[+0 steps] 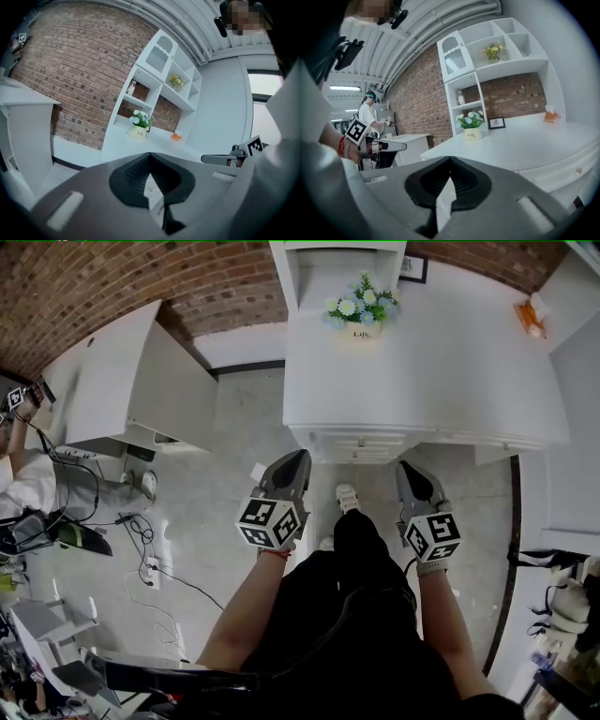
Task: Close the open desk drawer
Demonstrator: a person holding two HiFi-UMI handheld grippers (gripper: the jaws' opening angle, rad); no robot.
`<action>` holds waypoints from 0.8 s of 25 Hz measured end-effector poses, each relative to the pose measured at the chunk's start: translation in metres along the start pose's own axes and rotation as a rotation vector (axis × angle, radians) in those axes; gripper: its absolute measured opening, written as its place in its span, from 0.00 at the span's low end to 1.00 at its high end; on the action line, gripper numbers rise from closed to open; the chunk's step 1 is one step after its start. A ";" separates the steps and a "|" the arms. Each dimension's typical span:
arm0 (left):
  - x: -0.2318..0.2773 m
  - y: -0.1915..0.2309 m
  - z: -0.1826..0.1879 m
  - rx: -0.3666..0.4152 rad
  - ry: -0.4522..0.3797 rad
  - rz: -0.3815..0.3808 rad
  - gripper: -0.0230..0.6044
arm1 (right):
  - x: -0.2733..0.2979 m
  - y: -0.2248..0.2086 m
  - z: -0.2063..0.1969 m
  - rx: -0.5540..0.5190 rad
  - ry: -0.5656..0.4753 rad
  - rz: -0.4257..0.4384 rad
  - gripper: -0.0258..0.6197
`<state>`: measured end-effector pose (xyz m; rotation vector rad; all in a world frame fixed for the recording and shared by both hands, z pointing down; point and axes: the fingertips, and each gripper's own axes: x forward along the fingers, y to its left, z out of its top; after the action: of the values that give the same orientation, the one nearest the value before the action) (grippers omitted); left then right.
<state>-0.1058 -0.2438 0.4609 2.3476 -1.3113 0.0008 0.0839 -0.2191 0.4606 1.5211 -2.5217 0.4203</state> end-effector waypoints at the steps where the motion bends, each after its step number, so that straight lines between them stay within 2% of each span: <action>1: -0.004 -0.002 0.002 0.009 -0.007 -0.002 0.04 | -0.004 0.003 0.002 -0.014 -0.007 -0.003 0.04; 9: -0.034 -0.018 0.008 0.038 -0.034 -0.026 0.04 | -0.038 0.018 0.015 -0.025 -0.070 -0.038 0.04; 20: -0.057 -0.028 0.006 0.058 -0.040 -0.031 0.04 | -0.071 0.025 0.013 -0.045 -0.095 -0.086 0.04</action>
<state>-0.1153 -0.1873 0.4328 2.4286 -1.3101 -0.0180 0.0945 -0.1530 0.4244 1.6626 -2.5059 0.2834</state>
